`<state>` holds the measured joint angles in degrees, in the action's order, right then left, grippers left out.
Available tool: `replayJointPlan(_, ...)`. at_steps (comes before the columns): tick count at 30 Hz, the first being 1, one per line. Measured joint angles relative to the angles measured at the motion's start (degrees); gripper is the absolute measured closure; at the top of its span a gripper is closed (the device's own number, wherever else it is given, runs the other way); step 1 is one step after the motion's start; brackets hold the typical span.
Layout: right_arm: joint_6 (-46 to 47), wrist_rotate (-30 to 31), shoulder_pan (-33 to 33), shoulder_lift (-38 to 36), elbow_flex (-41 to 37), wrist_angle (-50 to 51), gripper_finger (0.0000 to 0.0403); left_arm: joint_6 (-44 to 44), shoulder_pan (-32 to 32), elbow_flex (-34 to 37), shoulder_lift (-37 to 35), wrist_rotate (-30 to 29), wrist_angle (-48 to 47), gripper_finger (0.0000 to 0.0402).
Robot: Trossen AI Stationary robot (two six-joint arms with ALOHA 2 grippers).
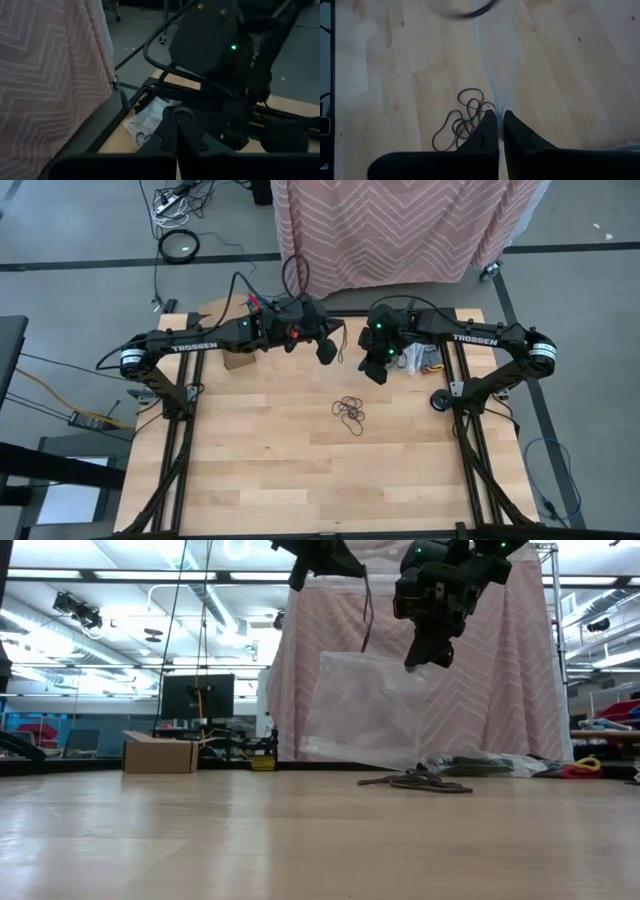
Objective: Sort rubber bands
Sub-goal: Put the black rubber band into the transparent zip bag
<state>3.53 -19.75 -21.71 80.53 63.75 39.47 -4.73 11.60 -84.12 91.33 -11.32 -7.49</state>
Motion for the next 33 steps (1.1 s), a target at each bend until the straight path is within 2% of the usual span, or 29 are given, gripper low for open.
replayJointPlan(33,-0.04,0.02,-1.44,-0.02,0.0,-0.64,0.0403,-2.02,-2.25,-0.02,1.31,3.19,-5.5,0.0401)
